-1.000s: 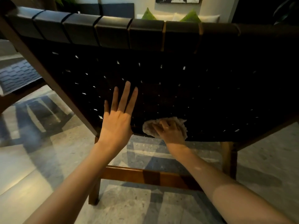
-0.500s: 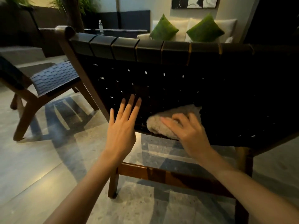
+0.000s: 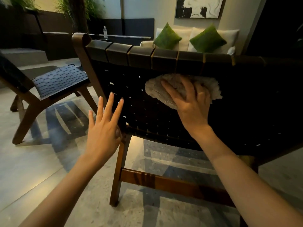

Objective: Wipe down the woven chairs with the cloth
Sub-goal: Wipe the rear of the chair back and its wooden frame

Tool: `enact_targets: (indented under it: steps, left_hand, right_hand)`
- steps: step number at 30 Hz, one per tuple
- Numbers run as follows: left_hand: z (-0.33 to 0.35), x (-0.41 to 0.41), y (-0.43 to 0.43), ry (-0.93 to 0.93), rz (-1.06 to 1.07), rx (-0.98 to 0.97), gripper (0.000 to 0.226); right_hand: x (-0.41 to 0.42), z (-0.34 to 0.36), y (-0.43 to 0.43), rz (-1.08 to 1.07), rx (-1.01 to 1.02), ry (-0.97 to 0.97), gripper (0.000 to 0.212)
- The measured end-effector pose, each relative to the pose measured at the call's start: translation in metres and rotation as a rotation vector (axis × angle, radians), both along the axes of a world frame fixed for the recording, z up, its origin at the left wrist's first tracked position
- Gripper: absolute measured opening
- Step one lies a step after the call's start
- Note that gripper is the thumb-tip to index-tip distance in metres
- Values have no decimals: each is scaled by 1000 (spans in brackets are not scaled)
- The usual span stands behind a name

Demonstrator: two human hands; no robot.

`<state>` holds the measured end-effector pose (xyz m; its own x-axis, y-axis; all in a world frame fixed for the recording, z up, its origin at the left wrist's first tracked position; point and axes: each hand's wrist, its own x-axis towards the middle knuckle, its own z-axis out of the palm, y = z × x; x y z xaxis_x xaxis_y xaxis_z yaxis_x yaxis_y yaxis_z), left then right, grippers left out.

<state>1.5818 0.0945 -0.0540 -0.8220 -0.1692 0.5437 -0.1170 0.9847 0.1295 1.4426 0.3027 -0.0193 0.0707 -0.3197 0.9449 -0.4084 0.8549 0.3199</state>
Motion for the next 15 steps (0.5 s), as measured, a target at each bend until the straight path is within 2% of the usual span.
enact_targets:
  steps: [5, 12, 14, 15]
  left_hand:
    - [-7, -11, -10, 22, 17, 30, 85]
    - [-21, -29, -23, -8, 33, 56, 85]
    - [-22, -31, -24, 0, 18, 56, 83]
    - [-22, -32, -24, 6, 11, 58, 83]
  right_hand:
    - [-7, -3, -11, 74, -82, -43, 46]
    - [-27, -29, -25, 153, -50, -115, 73]
    - [-34, -56, -28, 138, 43, -159, 66]
    - [-36, -71, -28, 124, 94, -198, 55]
